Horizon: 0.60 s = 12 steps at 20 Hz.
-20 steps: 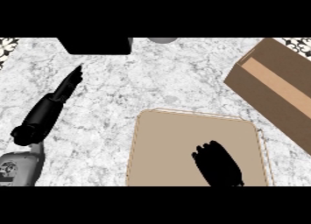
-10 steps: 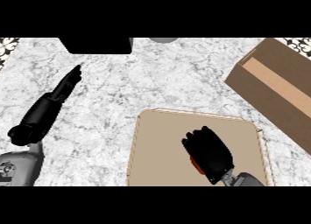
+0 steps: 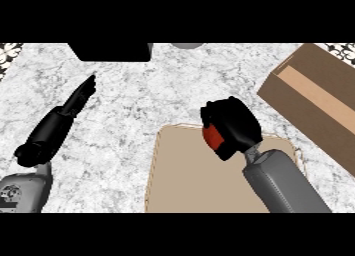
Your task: Pick the bell pepper from the tray and place it in the cardboard box
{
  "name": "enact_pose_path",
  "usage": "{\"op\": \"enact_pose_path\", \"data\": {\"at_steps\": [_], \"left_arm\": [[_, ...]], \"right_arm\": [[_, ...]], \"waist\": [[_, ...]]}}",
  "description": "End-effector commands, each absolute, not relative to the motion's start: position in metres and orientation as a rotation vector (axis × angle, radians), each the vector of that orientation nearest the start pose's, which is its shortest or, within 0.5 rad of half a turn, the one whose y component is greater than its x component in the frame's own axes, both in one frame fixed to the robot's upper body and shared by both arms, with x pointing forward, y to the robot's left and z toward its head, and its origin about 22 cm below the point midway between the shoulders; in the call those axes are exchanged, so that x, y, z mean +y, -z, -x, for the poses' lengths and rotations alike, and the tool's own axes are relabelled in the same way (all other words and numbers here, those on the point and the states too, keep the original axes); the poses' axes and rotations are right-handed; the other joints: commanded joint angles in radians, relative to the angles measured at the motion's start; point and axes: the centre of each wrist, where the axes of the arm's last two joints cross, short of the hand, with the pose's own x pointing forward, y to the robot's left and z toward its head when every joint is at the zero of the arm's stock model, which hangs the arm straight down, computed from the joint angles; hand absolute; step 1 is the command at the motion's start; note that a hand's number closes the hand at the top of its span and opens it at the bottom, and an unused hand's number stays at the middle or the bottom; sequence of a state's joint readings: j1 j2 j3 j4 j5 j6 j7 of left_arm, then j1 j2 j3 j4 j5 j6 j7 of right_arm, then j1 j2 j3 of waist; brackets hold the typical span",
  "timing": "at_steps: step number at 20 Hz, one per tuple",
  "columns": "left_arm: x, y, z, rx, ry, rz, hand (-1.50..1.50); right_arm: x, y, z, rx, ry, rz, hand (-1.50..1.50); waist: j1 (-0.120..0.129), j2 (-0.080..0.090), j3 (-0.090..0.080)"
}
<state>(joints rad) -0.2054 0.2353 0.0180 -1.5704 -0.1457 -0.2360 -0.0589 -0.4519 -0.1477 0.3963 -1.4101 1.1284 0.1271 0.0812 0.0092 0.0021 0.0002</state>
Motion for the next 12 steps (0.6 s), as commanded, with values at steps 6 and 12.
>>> {"op": "enact_pose_path", "data": {"at_steps": [6, 12], "left_arm": [[0.261, -0.050, -0.281, -1.742, 0.502, -0.090, 0.00], [0.275, -0.060, -0.287, -1.742, 0.529, -0.103, 0.00]], "right_arm": [[-0.152, -0.158, -0.312, -1.740, -1.081, 1.031, 1.50], [-0.193, -0.195, -0.321, -1.661, -0.700, 1.137, 1.50]], "waist": [[-0.020, -0.008, -0.001], [-0.016, -0.005, 0.000]]}}
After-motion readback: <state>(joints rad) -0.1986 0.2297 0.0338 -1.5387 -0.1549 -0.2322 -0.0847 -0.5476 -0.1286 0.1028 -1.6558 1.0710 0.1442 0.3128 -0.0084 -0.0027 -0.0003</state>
